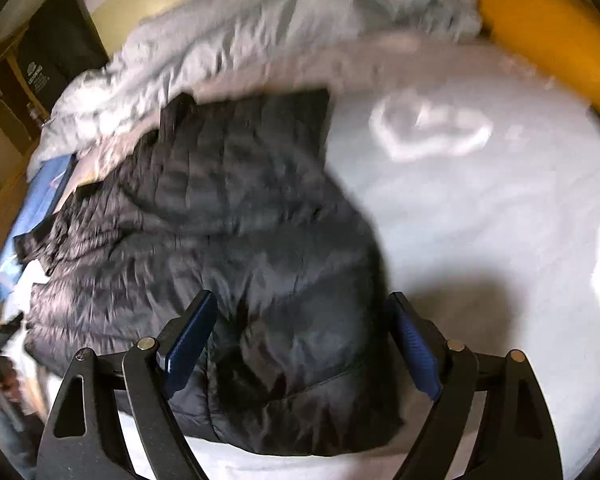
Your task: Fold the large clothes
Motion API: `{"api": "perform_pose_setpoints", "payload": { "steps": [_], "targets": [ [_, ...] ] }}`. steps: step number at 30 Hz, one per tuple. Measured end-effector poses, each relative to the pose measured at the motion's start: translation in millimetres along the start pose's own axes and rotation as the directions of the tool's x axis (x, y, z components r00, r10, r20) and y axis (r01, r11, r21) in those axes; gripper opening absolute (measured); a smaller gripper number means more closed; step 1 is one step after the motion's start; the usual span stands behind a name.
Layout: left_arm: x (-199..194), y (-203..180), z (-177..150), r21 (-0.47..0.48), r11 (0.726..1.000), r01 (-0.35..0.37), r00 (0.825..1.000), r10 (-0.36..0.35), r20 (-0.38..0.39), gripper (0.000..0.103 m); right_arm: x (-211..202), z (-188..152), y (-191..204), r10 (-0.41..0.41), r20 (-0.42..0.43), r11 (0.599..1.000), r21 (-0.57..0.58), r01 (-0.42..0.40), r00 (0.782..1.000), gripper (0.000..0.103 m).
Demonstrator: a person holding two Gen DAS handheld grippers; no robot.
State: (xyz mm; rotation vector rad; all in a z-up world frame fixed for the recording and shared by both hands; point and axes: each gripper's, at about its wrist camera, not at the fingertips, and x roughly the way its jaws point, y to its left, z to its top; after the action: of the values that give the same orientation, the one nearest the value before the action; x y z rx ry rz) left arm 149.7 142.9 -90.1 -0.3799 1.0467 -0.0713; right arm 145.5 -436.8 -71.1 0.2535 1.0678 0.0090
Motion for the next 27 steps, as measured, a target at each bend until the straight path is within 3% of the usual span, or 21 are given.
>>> {"api": "perform_pose_setpoints", "payload": {
  "steps": [1, 2, 3, 4, 6, 7, 8, 9, 11, 15, 20, 22, 24, 27],
  "targets": [
    [10, 6, -1, -0.041, 0.998, 0.041, 0.999, -0.042, -0.035, 0.087, 10, -1, -4, 0.028, -0.042, 0.999, 0.027, -0.026, 0.999, 0.084],
    [13, 7, -3, -0.052, 0.997, 0.051, 0.998, -0.053, -0.037, 0.084, 16, -3, -7, 0.046, -0.067, 0.998, 0.048, -0.043, 0.997, 0.083],
    [14, 5, -3, -0.042, 0.998, 0.052, 0.998, -0.053, -0.028, 0.075, 20, -4, -7, 0.05, -0.073, 0.998, 0.053, -0.047, 0.996, 0.081],
    [14, -1, -4, -0.011, 0.998, 0.069, 0.997, -0.069, -0.026, 0.058, 21, -5, -5, 0.047, -0.071, 0.998, 0.039, -0.044, 0.996, 0.078],
    [16, -9, -8, -0.001, 0.993, 0.119, 0.992, -0.119, -0.034, 0.038, 21, -9, -3, 0.086, -0.078, 0.996, 0.026, -0.084, 0.993, 0.047],
    [18, -11, -9, -0.001, 0.992, 0.128, 0.991, -0.128, -0.037, 0.03, 21, -11, -5, 0.113, -0.081, 0.993, 0.043, -0.11, 0.99, 0.038],
    [17, -16, -12, 0.009, 0.993, 0.122, 0.992, -0.121, -0.035, 0.027, 20, -13, -6, 0.143, -0.08, 0.988, 0.067, -0.138, 0.986, 0.021],
    [14, -20, -15, 0.019, 0.995, 0.103, 0.995, -0.102, -0.022, 0.021, 18, -16, -6, 0.164, -0.074, 0.984, 0.082, -0.158, 0.984, 0.015],
    [2, -24, -20, 0.027, 0.995, 0.096, 0.995, -0.096, 0.01, 0.017, 5, -21, -1, 0.152, -0.033, 0.987, 0.064, -0.15, 0.988, 0.011],
    [-20, -26, -34, 0.037, 0.991, 0.13, 0.991, -0.131, 0.029, 0.016, -33, -33, 9, 0.064, 0.069, 0.997, -0.037, -0.062, 0.996, 0.01],
    [-20, -41, -46, 0.124, 0.99, 0.067, 0.997, -0.072, 0.039, 0.017, -38, -49, 3, -0.023, 0.042, 0.999, -0.045, 0.025, 0.999, 0.012],
    [-20, -48, -46, 0.157, 0.987, 0.029, 0.997, -0.04, 0.07, 0.022, -34, -46, 4, -0.05, 0.036, 0.997, -0.062, 0.052, 0.998, 0.018],
    [-27, -52, -46, 0.189, 0.981, -0.051, 0.987, 0.02, 0.159, 0.029, -34, -45, 5, -0.109, 0.059, 0.99, -0.08, 0.113, 0.992, 0.033],
    [-33, -57, -45, 0.211, 0.975, -0.068, 0.979, 0.024, 0.201, 0.031, -37, -45, 5, -0.191, 0.092, 0.975, -0.1, 0.2, 0.977, 0.041]
  ]
}}
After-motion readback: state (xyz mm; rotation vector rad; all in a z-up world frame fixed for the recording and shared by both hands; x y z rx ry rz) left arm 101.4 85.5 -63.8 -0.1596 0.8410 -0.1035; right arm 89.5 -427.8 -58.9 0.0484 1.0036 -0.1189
